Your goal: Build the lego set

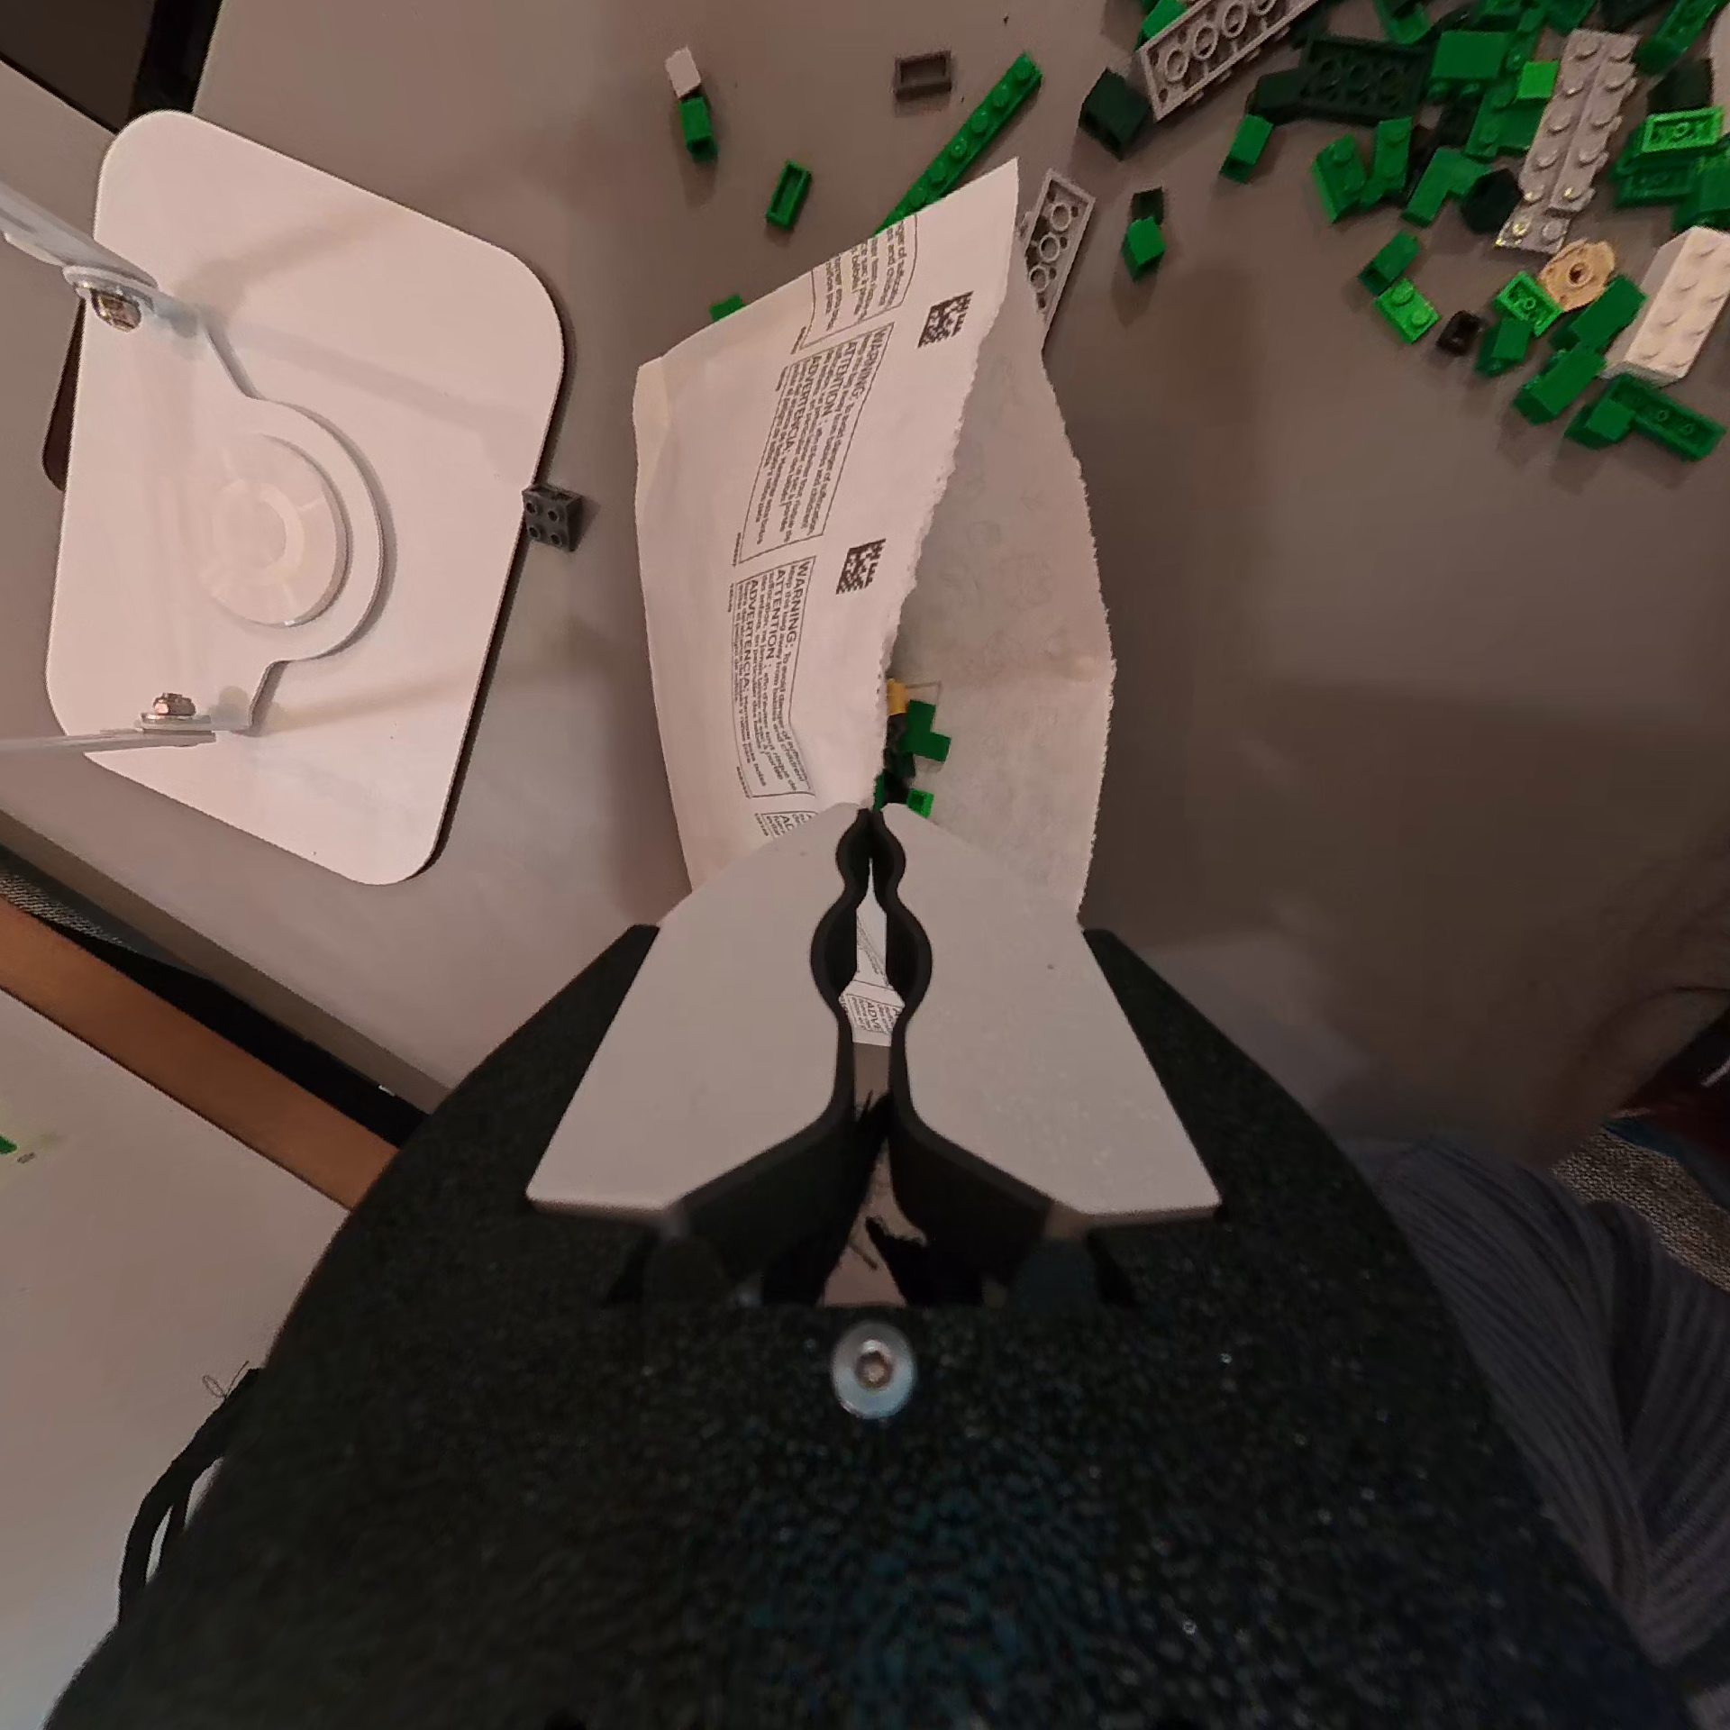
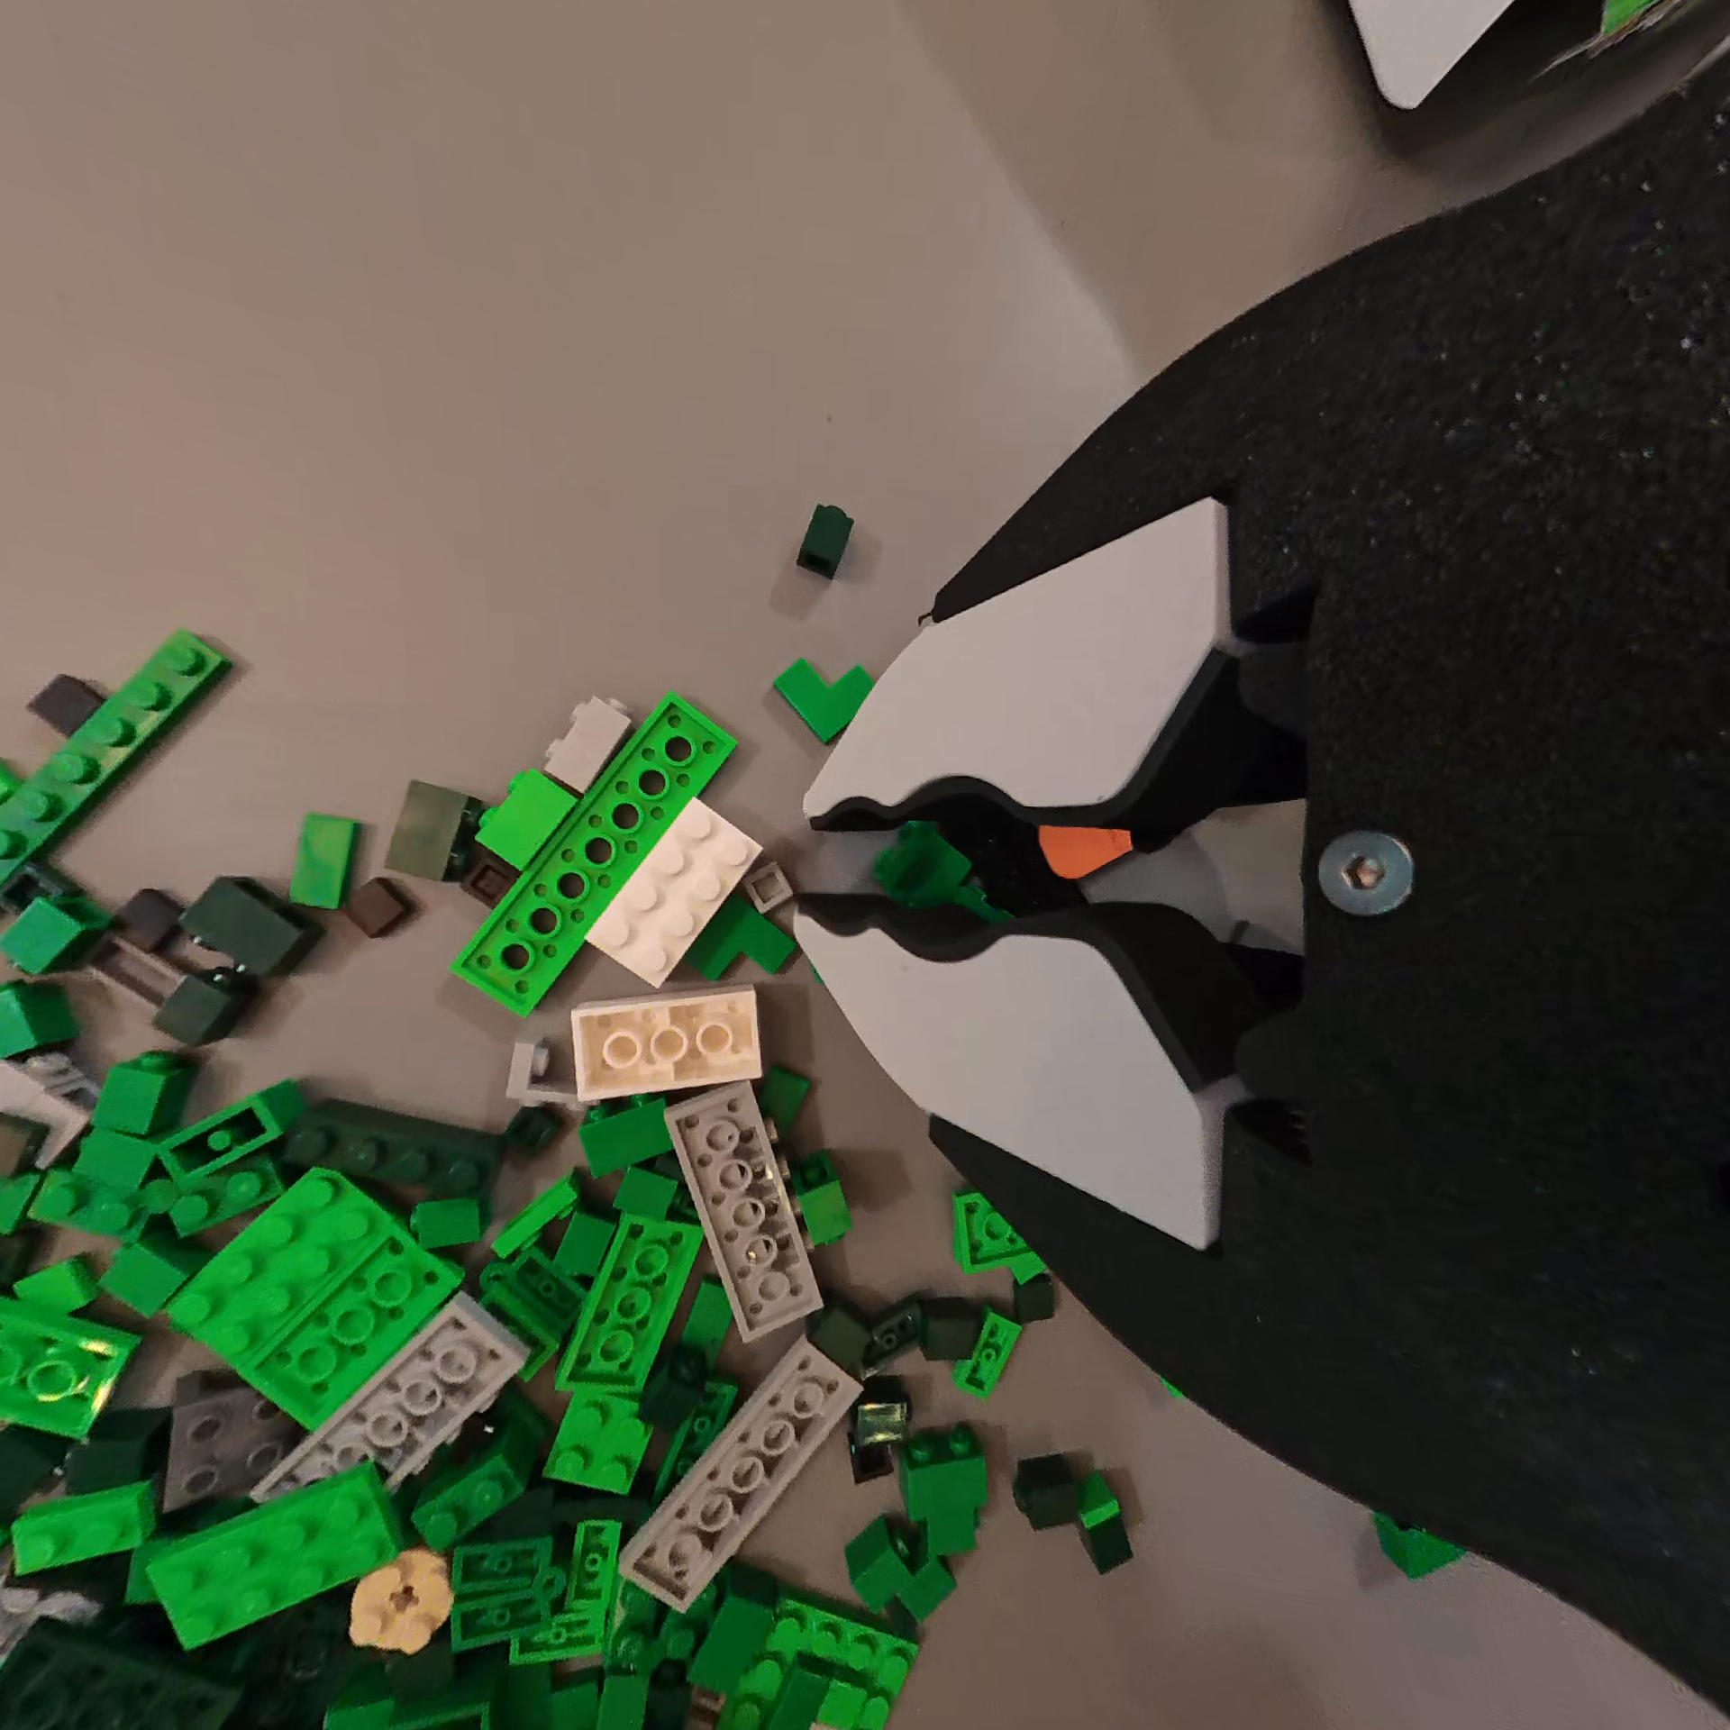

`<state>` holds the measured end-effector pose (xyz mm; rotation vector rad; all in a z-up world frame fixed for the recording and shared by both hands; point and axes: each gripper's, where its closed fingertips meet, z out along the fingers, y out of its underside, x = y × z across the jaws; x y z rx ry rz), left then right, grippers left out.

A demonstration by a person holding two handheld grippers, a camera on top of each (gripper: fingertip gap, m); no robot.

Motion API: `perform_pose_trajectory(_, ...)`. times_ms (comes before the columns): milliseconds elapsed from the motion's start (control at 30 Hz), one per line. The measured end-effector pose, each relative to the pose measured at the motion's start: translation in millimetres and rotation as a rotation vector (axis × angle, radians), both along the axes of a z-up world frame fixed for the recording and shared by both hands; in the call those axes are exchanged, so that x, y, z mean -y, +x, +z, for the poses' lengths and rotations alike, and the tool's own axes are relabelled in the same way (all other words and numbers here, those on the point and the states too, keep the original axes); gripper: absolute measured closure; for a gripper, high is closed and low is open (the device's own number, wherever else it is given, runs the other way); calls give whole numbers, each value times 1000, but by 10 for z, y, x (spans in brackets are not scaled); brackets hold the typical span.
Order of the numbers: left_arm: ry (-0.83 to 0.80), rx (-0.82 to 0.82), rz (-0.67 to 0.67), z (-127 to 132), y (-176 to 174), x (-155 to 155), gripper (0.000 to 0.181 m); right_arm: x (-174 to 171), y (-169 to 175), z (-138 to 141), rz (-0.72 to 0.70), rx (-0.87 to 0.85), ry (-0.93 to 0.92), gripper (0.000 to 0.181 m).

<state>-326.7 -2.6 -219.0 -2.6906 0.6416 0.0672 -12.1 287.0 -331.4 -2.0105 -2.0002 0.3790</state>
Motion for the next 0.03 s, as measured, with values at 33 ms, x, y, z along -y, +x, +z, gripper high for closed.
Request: perform_pose_trajectory(33,-1,1,-1,-1,1,0,181,9,-1,3,8,-5,-8,168)
